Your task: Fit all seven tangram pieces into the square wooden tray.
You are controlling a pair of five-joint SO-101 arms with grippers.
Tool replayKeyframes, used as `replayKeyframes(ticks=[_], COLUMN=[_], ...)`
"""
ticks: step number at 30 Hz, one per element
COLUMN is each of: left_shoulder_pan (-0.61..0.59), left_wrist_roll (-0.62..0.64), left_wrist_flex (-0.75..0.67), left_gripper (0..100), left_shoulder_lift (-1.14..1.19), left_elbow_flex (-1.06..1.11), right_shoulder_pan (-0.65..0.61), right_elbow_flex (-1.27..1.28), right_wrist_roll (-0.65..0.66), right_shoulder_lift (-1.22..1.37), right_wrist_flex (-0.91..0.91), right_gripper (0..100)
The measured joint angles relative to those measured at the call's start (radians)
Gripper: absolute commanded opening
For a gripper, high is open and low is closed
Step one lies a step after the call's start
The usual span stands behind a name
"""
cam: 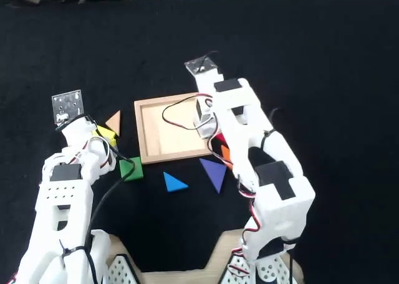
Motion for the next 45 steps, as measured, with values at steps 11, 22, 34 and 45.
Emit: replayKeyframes(ticks=[11,22,34,45], left_shoulder_pan=[-0.025,-0.026,-0.026,-0.026], left_wrist_roll=[0.0,0.0,0.0,0.0], left_wrist_flex=[0.0,0.0,0.0,0.0], left_gripper=[17,17,17,17], left_shoulder_lift=[0.0,0.0,0.0,0.0], left_elbow_flex=[0.0,0.003,0.003,0.003], right_shoulder_pan=[-0.02,-0.025,-0.008,-0.008], right_elbow_flex=[0.0,0.04,0.058,0.057], right_wrist_roll=[0.003,-0.072,-0.081,-0.083], right_shoulder_lift=[-0.173,-0.092,-0.037,0.005], right_wrist_flex=[0.149,-0.006,-0.072,-0.054], right_gripper=[27.3,35.0,35.0,35.0])
